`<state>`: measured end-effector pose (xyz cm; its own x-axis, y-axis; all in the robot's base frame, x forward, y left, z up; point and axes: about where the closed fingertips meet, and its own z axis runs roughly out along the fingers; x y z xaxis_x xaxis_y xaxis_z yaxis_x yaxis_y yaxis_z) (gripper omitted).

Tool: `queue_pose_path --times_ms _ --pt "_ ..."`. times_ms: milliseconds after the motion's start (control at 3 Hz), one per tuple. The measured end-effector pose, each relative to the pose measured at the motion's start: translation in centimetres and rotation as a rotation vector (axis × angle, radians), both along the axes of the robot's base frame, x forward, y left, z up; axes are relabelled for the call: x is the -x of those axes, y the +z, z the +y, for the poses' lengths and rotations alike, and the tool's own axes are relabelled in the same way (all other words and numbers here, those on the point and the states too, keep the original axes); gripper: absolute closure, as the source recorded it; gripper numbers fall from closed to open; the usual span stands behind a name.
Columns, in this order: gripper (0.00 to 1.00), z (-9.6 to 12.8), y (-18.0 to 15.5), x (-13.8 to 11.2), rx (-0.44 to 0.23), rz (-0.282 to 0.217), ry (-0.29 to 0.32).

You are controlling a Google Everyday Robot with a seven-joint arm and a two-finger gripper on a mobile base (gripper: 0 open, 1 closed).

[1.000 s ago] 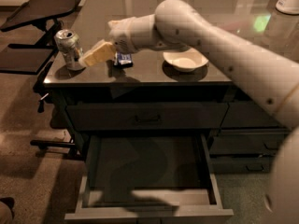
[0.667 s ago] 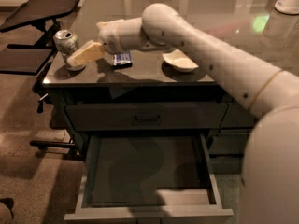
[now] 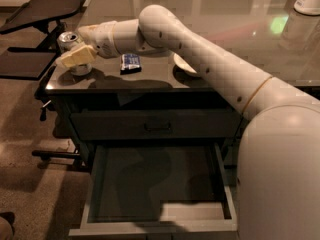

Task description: Place 7up can into middle drawer

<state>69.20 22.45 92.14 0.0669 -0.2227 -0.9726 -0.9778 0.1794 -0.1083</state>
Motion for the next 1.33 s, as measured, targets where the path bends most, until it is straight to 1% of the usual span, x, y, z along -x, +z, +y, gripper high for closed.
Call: queue_pose_path --times_ms 333,667,1000,1333 --pt "0.41 1.0 0.3 0.6 -0.016 -0.005 0.043" --pt "0.65 1.0 0.4 0.9 -0.019 -0.01 0.061" --pt "0.88 0.3 0.6 1.6 -0.006 -0.011 0.072" --pt "1.0 -1.7 1.8 2.8 -0.01 -0.022 0.075"
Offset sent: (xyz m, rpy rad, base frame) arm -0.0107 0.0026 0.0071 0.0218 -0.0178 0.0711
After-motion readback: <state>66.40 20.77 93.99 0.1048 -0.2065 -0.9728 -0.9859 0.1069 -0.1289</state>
